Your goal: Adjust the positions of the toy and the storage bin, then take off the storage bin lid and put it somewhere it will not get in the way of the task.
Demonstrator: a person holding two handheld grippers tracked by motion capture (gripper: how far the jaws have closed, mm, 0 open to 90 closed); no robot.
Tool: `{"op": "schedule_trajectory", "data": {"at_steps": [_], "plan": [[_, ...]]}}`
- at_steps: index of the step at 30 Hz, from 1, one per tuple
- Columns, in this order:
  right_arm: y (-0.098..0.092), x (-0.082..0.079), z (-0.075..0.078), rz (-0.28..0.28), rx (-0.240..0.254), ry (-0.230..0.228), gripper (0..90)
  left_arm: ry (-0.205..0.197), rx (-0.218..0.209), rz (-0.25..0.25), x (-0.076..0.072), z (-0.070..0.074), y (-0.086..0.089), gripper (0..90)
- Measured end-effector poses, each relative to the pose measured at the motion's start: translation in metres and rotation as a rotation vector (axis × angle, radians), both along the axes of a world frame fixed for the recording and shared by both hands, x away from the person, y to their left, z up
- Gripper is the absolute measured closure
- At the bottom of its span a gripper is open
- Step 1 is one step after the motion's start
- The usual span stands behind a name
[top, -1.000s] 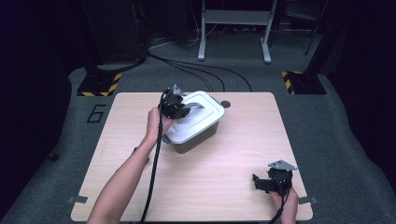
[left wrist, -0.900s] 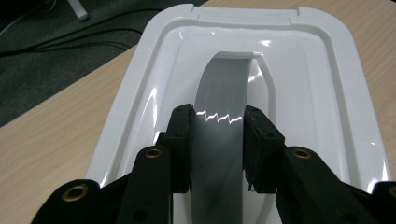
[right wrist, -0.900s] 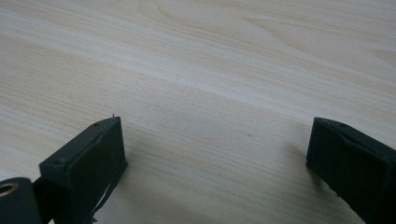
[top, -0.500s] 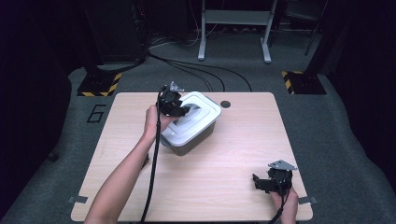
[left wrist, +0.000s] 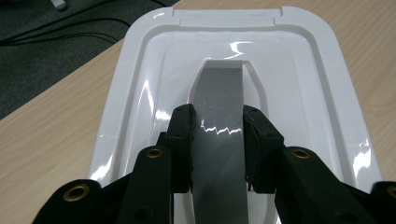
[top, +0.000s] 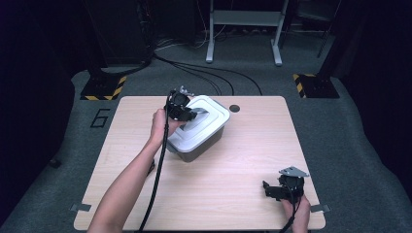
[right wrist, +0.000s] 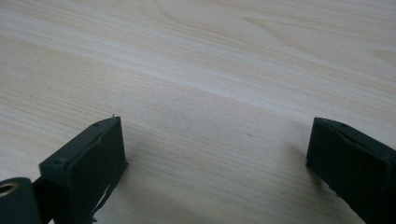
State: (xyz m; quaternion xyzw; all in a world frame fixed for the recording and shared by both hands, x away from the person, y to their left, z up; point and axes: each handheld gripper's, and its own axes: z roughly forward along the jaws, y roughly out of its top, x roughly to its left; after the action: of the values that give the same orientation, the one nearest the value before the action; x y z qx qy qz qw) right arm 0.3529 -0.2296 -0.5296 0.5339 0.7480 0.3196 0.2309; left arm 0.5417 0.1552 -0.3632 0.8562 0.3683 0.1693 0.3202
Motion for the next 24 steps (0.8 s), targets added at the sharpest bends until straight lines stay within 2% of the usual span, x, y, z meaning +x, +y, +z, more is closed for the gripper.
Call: {"op": "schedule_trajectory", "data": {"at_steps": [7,10,11,17,24], "plan": [[0.0,0.0,0.0,-0.001,-0.002,-0.002,3.6,0.02,-0.001,0.058,-0.004,0.001,0.002,67.4],[0.0,0.0,0.0,0.0,0.0,-0.001,3.6,0.013,-0.019,0.083,-0.006,0.0,0.001,67.4],[0.0,0.0,0.0,-0.001,-0.001,-0.001,3.6,0.017,-0.01,0.081,-0.007,0.0,0.002,67.4],[0.0,0.0,0.0,-0.001,-0.002,-0.001,3.6,0.019,-0.023,0.1,-0.01,0.0,0.003,67.4],[0.0,0.0,0.0,0.0,0.0,0.0,3.6,-0.022,-0.021,0.089,-0.015,0.001,0.003,67.4]]}}
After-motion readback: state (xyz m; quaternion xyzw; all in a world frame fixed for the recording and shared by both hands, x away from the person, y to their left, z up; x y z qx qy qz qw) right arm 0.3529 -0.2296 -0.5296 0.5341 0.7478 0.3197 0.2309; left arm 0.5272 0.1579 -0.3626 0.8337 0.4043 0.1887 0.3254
